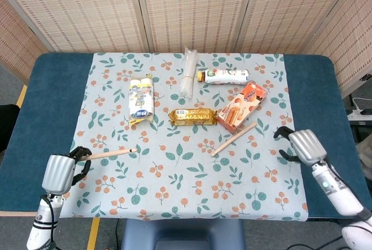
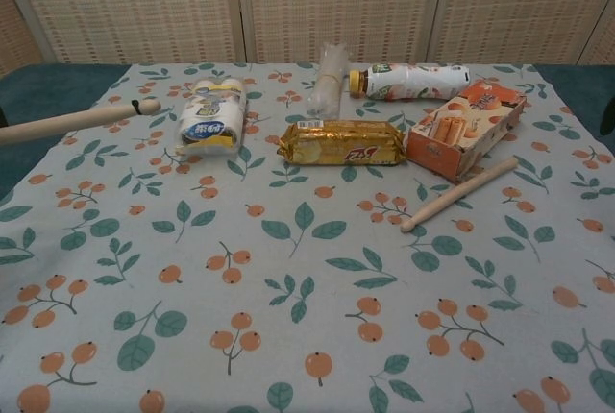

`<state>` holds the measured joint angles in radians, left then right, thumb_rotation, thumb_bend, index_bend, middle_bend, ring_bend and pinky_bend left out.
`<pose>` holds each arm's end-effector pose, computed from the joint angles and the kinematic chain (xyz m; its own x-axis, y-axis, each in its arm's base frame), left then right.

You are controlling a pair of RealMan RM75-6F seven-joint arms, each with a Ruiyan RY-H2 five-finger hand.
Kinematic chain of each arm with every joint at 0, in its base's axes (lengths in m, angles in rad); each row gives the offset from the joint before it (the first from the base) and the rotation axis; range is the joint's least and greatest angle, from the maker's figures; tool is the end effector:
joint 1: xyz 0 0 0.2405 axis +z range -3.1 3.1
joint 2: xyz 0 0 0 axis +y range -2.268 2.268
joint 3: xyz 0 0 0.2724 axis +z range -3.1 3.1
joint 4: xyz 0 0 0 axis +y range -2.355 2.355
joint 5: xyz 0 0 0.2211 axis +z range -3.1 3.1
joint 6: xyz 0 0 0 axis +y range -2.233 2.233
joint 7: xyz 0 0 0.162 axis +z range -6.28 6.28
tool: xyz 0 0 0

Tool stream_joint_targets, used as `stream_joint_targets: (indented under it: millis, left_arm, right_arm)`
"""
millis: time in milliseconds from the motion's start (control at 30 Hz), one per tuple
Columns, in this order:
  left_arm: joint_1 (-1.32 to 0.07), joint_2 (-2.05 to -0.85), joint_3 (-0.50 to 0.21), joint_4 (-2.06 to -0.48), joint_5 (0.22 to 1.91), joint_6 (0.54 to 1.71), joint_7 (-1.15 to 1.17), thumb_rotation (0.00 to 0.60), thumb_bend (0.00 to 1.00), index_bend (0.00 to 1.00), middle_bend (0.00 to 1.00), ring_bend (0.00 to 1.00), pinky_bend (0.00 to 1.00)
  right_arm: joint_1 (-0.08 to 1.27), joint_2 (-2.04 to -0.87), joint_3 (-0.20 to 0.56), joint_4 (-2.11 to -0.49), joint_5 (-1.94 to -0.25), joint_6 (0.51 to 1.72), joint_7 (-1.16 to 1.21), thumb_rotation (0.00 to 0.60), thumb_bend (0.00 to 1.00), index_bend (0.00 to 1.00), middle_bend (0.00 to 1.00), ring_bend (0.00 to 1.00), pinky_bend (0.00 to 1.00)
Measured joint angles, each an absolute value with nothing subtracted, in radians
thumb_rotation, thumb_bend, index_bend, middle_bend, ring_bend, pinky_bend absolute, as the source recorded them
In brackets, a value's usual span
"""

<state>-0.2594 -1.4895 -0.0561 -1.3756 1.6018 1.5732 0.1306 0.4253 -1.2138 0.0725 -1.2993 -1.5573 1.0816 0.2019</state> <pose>-0.2706 0.2517 0.0583 0.3672 -0.1590 0.9165 0.8838 -0.2474 -0.3970 -0.3222 -0.3252 0.1068 0.4824 -0.2119 0.8499 -0.8652 -0.2669 0.4245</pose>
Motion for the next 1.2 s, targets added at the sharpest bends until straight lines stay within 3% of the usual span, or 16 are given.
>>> stream_joint_targets:
  millis: [433, 1200]
  left_arm:
    - [-0.252, -1.500, -0.062, -1.363, 1.602, 1.574, 0.124, 0.600, 0.51, 0.76, 0.80, 1.00, 1.00]
    - [-0.237, -1.498, -0.067, -1.357, 1.614, 1.594, 0.096, 0.600, 0.51, 0.76, 0.80, 1.00, 1.00]
  right_arm:
    - [0.586, -1.337, 0.085, -1.130, -1.508, 0.859, 0.158, 0.600, 0.25, 0.45, 0.36, 0.70, 0.87]
    - [0.686, -1.531, 0.104, -0.935, -1.452, 0.800, 0.118, 0.600, 0.26, 0.48, 0.37, 0.72, 0.89]
